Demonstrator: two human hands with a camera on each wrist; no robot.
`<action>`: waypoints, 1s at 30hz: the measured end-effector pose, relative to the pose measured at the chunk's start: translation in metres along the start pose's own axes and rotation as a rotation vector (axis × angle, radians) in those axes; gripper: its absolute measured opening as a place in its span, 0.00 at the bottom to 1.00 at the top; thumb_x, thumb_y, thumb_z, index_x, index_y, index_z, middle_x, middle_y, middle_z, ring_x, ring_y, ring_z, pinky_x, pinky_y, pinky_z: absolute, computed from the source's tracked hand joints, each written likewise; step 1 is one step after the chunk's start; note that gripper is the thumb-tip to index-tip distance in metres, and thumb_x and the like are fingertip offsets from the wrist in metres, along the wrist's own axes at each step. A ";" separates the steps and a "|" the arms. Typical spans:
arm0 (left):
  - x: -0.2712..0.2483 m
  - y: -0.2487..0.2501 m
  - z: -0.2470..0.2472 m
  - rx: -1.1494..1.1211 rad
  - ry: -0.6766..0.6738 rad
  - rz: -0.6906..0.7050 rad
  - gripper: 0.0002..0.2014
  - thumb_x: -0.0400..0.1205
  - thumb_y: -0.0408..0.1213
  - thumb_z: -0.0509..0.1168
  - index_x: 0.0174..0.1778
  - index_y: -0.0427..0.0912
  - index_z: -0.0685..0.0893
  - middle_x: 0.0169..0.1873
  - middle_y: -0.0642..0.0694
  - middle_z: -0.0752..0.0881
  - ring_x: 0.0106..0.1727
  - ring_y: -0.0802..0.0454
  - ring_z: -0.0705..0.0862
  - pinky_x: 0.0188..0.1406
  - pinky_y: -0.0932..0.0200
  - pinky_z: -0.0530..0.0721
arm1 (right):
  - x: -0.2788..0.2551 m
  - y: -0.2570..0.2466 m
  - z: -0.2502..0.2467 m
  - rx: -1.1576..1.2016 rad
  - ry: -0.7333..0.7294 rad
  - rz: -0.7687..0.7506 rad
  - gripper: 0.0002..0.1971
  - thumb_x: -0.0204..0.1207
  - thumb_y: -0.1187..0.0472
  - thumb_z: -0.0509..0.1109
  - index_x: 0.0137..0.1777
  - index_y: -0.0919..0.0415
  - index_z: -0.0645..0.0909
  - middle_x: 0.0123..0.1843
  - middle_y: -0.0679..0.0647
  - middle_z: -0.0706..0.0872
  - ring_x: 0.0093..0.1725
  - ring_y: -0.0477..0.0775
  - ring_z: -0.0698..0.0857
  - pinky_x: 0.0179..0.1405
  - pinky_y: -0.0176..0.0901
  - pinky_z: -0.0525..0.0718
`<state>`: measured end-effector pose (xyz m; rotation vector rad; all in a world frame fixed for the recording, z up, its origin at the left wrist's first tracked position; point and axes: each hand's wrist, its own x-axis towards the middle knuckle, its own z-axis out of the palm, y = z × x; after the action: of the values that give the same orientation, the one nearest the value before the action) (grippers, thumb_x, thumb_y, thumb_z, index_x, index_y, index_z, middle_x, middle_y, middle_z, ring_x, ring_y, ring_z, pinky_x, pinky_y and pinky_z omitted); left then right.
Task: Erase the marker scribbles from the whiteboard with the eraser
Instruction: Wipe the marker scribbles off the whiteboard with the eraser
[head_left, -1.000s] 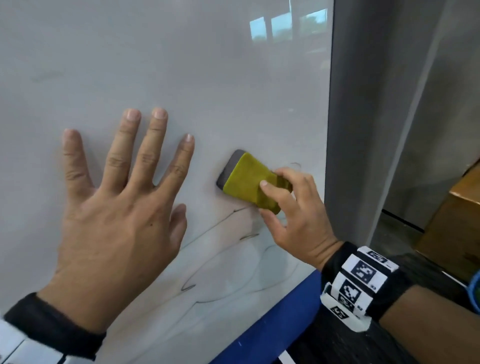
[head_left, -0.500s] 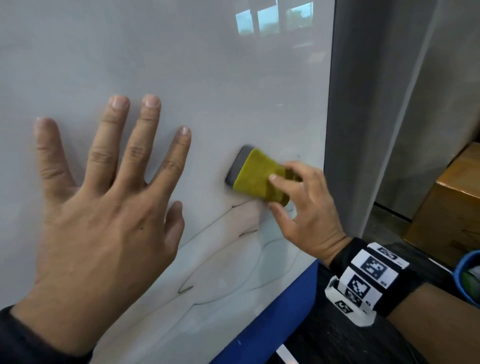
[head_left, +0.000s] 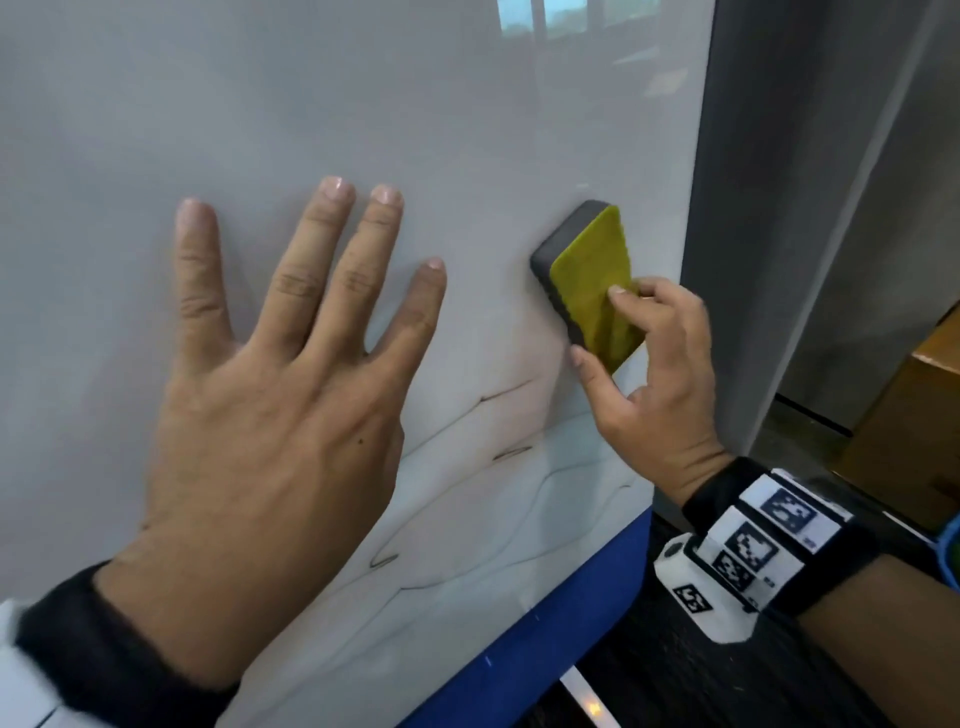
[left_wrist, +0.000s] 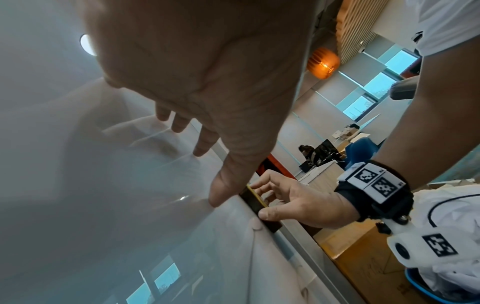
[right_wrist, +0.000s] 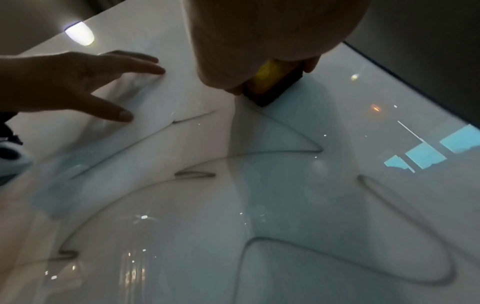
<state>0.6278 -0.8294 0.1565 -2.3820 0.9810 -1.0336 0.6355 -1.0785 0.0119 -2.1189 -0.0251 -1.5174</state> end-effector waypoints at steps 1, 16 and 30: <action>0.000 -0.001 -0.001 -0.001 -0.011 0.006 0.39 0.71 0.36 0.71 0.81 0.41 0.69 0.85 0.34 0.56 0.86 0.36 0.51 0.77 0.23 0.39 | -0.001 -0.003 0.003 0.020 0.030 0.056 0.27 0.74 0.60 0.78 0.71 0.56 0.72 0.66 0.67 0.77 0.63 0.67 0.78 0.61 0.54 0.81; -0.006 -0.020 -0.002 -0.046 -0.036 0.119 0.37 0.75 0.39 0.71 0.82 0.41 0.68 0.86 0.37 0.55 0.87 0.38 0.50 0.78 0.25 0.39 | -0.037 -0.040 0.028 0.032 0.127 0.259 0.26 0.76 0.59 0.75 0.72 0.59 0.73 0.66 0.67 0.77 0.65 0.65 0.78 0.68 0.54 0.80; -0.007 -0.021 -0.006 -0.041 -0.080 0.137 0.45 0.65 0.34 0.78 0.81 0.40 0.70 0.85 0.36 0.58 0.86 0.36 0.52 0.79 0.25 0.40 | -0.040 -0.036 0.023 -0.038 0.079 0.248 0.25 0.77 0.56 0.74 0.73 0.61 0.74 0.67 0.67 0.78 0.66 0.66 0.79 0.67 0.56 0.80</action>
<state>0.6299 -0.8105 0.1686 -2.3323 1.1285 -0.8703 0.6296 -1.0265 -0.0143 -2.0039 0.2864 -1.4604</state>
